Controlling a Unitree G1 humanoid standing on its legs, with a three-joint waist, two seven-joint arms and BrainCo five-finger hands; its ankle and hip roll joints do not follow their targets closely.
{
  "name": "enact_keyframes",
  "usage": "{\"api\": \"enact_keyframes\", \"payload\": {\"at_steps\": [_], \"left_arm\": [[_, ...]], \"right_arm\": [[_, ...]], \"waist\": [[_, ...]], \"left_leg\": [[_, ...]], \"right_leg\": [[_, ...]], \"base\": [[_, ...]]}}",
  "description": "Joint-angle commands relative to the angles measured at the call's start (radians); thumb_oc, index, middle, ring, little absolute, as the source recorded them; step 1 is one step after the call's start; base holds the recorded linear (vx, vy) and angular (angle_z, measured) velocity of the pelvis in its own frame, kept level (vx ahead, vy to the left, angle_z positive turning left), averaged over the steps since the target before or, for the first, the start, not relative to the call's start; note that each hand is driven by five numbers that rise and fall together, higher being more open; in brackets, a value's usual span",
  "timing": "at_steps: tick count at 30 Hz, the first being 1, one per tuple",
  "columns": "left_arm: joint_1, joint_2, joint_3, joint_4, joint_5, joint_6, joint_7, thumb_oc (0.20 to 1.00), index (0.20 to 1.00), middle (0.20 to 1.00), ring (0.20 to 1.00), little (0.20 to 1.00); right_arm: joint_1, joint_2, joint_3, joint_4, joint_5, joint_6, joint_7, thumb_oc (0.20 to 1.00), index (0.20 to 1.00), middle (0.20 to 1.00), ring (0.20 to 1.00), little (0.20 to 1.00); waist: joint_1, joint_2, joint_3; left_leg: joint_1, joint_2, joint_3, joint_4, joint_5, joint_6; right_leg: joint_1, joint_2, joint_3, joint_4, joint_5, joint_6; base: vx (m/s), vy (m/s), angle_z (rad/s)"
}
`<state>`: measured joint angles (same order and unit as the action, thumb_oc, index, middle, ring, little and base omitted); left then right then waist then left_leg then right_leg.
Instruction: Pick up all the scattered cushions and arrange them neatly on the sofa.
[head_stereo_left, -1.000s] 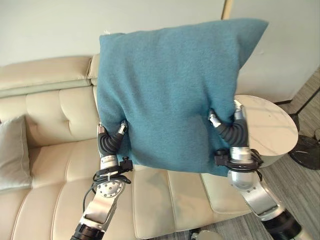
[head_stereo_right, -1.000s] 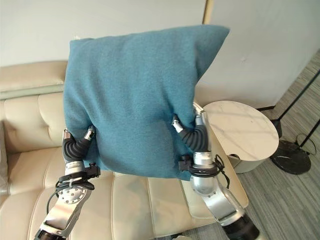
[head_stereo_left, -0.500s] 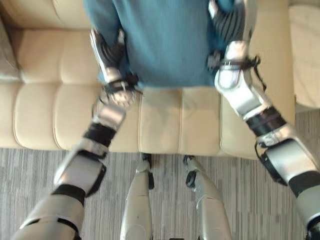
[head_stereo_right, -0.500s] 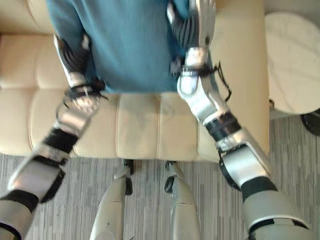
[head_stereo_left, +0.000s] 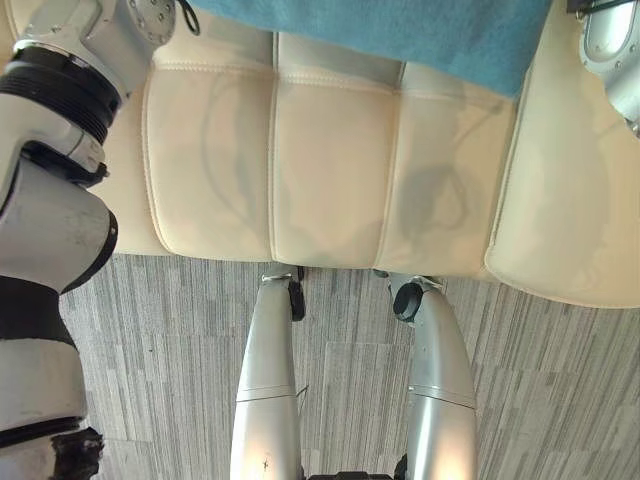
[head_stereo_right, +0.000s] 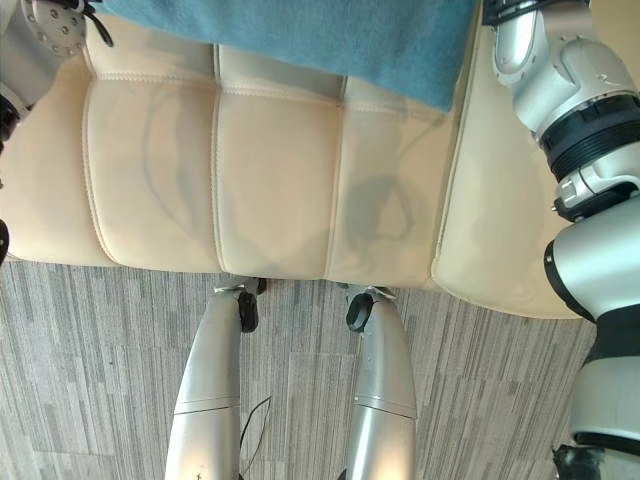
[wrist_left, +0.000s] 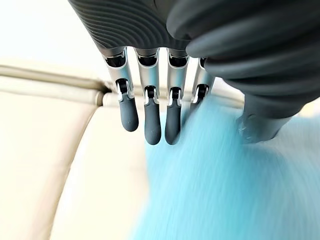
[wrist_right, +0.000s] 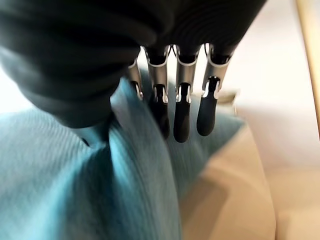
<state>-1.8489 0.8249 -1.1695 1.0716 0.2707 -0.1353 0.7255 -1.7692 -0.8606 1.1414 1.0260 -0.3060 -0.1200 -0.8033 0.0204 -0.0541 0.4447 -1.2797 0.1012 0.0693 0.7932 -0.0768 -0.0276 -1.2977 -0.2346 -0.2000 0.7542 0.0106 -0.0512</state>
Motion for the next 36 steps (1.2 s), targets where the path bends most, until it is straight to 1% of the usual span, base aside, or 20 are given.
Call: {"api": "enact_keyframes", "payload": {"at_steps": [1,2,3,4,7,11,13,14,18,21,22,23,24,25,27,28,29,32,33,36], "left_arm": [[-0.062,0.01,0.0,0.032,0.067,0.018,0.032,0.2,0.2,0.2,0.2,0.2],[-0.068,0.016,-0.023,0.08,0.065,0.032,0.019,0.2,0.2,0.2,0.2,0.2],[-0.071,0.018,-0.028,0.137,0.06,0.053,0.003,0.589,0.589,0.589,0.589,0.589],[-0.071,0.018,-0.027,0.138,0.06,0.053,0.003,1.0,1.0,1.0,1.0,1.0],[-0.076,0.002,-0.027,0.212,0.04,0.074,-0.039,1.0,1.0,1.0,1.0,1.0],[-0.056,0.002,0.004,0.232,-0.01,0.071,-0.073,1.0,1.0,1.0,1.0,1.0],[-0.019,-0.013,0.081,0.211,-0.133,0.039,-0.11,1.0,1.0,1.0,1.0,1.0],[0.011,-0.03,0.154,0.209,-0.284,0.003,-0.152,1.0,1.0,1.0,1.0,1.0],[0.084,-0.038,0.262,0.179,-0.458,-0.03,-0.188,1.0,1.0,1.0,1.0,1.0],[0.172,-0.038,0.358,0.117,-0.607,-0.072,-0.231,1.0,1.0,1.0,1.0,1.0],[0.257,-0.031,0.45,0.064,-0.737,-0.111,-0.277,1.0,1.0,1.0,1.0,1.0],[0.266,-0.029,0.451,0.057,-0.738,-0.11,-0.277,1.0,1.0,1.0,1.0,1.0],[0.362,-0.022,0.535,-0.029,-0.833,-0.141,-0.306,1.0,1.0,1.0,1.0,1.0],[0.371,-0.02,0.536,-0.035,-0.833,-0.14,-0.307,1.0,1.0,1.0,1.0,1.0],[0.542,-0.016,0.634,-0.157,-0.833,-0.145,-0.358,1.0,1.0,1.0,1.0,1.0],[0.553,-0.015,0.635,-0.165,-0.829,-0.144,-0.356,1.0,1.0,1.0,1.0,1.0],[0.699,-0.031,0.701,-0.26,-0.804,-0.139,-0.386,1.0,1.0,1.0,1.0,1.0],[0.786,-0.028,0.736,-0.319,-0.773,-0.137,-0.393,1.0,1.0,1.0,1.0,1.0],[1.072,-0.078,0.84,-0.44,-0.675,-0.116,-0.441,1.0,1.0,1.0,1.0,1.0],[1.221,-0.136,0.895,-0.448,-0.592,-0.088,-0.443,1.0,1.0,1.0,1.0,1.0]], "right_arm": [[-0.098,-0.051,0.034,0.036,-0.034,0.008,-0.056,0.2,0.2,0.2,0.2,0.2],[-0.118,-0.072,0.085,0.073,-0.056,0.028,-0.064,0.2,0.2,0.2,0.2,0.2],[-0.136,-0.081,0.133,0.139,-0.088,0.069,-0.082,1.0,1.0,1.0,1.0,1.0],[-0.137,-0.08,0.134,0.141,-0.087,0.069,-0.083,1.0,1.0,1.0,1.0,1.0],[-0.127,-0.049,0.175,0.254,-0.14,0.14,-0.079,1.0,1.0,1.0,1.0,1.0],[-0.101,-0.033,0.173,0.281,-0.152,0.151,-0.069,1.0,1.0,1.0,1.0,1.0],[-0.057,-0.025,0.144,0.273,-0.145,0.156,-0.045,1.0,1.0,1.0,1.0,1.0],[-0.02,-0.02,0.113,0.272,-0.124,0.163,-0.019,1.0,1.0,1.0,1.0,1.0],[0.051,-0.014,0.058,0.25,-0.085,0.169,0.018,1.0,1.0,1.0,1.0,1.0],[0.123,-0.016,-0.045,0.181,-0.013,0.163,0.034,1.0,1.0,1.0,1.0,1.0],[0.188,-0.008,-0.188,0.074,0.095,0.134,0.036,1.0,1.0,1.0,1.0,1.0],[0.201,-0.011,-0.196,0.063,0.093,0.138,0.036,1.0,1.0,1.0,1.0,1.0],[0.29,0.008,-0.328,-0.043,0.199,0.102,0.033,1.0,1.0,1.0,1.0,1.0],[0.303,0.006,-0.335,-0.053,0.198,0.104,0.033,1.0,1.0,1.0,1.0,1.0],[0.497,0.095,-0.572,-0.225,0.393,-0.001,0.074,1.0,1.0,1.0,1.0,1.0],[0.511,0.095,-0.579,-0.233,0.393,-0.001,0.076,1.0,1.0,1.0,1.0,1.0],[0.663,0.16,-0.698,-0.31,0.507,-0.06,0.165,1.0,1.0,1.0,1.0,1.0],[0.753,0.184,-0.749,-0.351,0.542,-0.069,0.209,1.0,1.0,1.0,1.0,1.0],[1.025,0.258,-0.866,-0.439,0.574,-0.106,0.321,1.0,1.0,1.0,1.0,1.0],[1.179,0.321,-0.92,-0.483,0.57,-0.111,0.362,1.0,1.0,1.0,1.0,1.0]], "waist": [[-0.018,0.04,-0.137],[-0.017,0.041,-0.139],[-0.015,0.043,-0.141],[-0.015,0.043,-0.141],[-0.015,0.043,-0.148],[-0.019,0.04,-0.162],[-0.021,0.042,-0.17],[-0.023,0.043,-0.178],[-0.027,0.045,-0.19],[-0.029,0.049,-0.196],[-0.034,0.058,-0.191],[-0.035,0.056,-0.191],[-0.039,0.063,-0.182],[-0.039,0.061,-0.181],[-0.051,0.067,-0.161],[-0.051,0.064,-0.159],[-0.056,0.063,-0.142],[-0.058,0.06,-0.13],[-0.058,0.06,-0.142],[-0.061,0.056,-0.155]], "left_leg": [[-0.037,-0.026,-0.04,-0.032,-0.09,-0.018],[-0.053,-0.025,-0.042,-0.037,-0.086,-0.018],[-0.07,-0.028,-0.042,-0.036,-0.078,-0.018],[-0.071,-0.028,-0.041,-0.036,-0.078,-0.018],[-0.079,-0.029,-0.042,-0.05,-0.067,-0.017],[-0.064,-0.028,-0.037,-0.07,-0.061,-0.019],[-0.047,-0.029,-0.036,-0.091,-0.059,-0.02],[-0.03,-0.032,-0.037,-0.111,-0.054,-0.021],[0.027,-0.036,-0.04,-0.162,-0.041,-0.026],[0.1,-0.038,-0.04,-0.215,-0.032,-0.03],[0.159,-0.035,-0.036,-0.255,-0.025,-0.034],[0.167,-0.035,-0.036,-0.26,-0.025,-0.034],[0.234,-0.029,-0.034,-0.302,-0.02,-0.037],[0.244,-0.029,-0.034,-0.307,-0.018,-0.037],[0.391,-0.033,-0.023,-0.386,-0.012,-0.041],[0.404,-0.034,-0.023,-0.393,-0.01,-0.042],[0.498,-0.04,-0.004,-0.452,0.029,-0.037],[0.568,-0.044,-0.001,-0.488,0.036,-0.037],[0.723,-0.057,0.012,-0.582,0.055,-0.039],[0.823,-0.063,0.02,-0.639,0.066,-0.04]], "right_leg": [[0.059,0.014,0.056,0.03,-0.206,0.172],[0.044,0.011,0.054,0.028,-0.204,0.172],[0.03,0.011,0.055,0.028,-0.2,0.171],[0.029,0.011,0.055,0.028,-0.2,0.171],[0.018,0.013,0.057,0.018,-0.193,0.168],[0.028,0.02,0.057,0.002,-0.187,0.163],[0.045,0.026,0.056,-0.018,-0.183,0.161],[0.063,0.031,0.055,-0.038,-0.178,0.159],[0.113,0.042,0.052,-0.081,-0.166,0.158],[0.178,0.049,0.053,-0.128,-0.154,0.159],[0.226,0.053,0.055,-0.161,-0.146,0.163],[0.234,0.053,0.055,-0.165,-0.145,0.163],[0.293,0.055,0.054,-0.199,-0.14,0.166],[0.303,0.055,0.053,-0.204,-0.138,0.166],[0.427,0.064,0.05,-0.275,-0.122,0.175],[0.44,0.064,0.049,-0.281,-0.12,0.175],[0.529,0.067,0.033,-0.348,-0.079,0.17],[0.596,0.07,0.034,-0.39,-0.068,0.172],[0.737,0.082,0.03,-0.477,-0.048,0.178],[0.843,0.085,0.025,-0.542,-0.035,0.183]], "base": [[0.0,0.0,0.0],[0.03,-0.002,0.05],[0.03,0.004,0.03],[0.0,0.0,0.0],[0.0,0.0,0.0],[0.0,0.004,-0.02],[0.0,0.001,-0.02],[0.0,0.0,0.0],[0.0,0.0,0.0],[-0.02,0.016,-0.02],[-0.01,0.023,-0.04],[-0.02,0.047,-0.03],[0.0,0.0,0.0],[0.0,0.057,-0.05],[0.01,0.039,-0.06],[-0.05,0.048,-0.08],[-0.03,0.046,-0.1],[0.03,0.026,-0.08],[0.16,0.027,-0.07],[0.13,0.013,-0.14]]}}
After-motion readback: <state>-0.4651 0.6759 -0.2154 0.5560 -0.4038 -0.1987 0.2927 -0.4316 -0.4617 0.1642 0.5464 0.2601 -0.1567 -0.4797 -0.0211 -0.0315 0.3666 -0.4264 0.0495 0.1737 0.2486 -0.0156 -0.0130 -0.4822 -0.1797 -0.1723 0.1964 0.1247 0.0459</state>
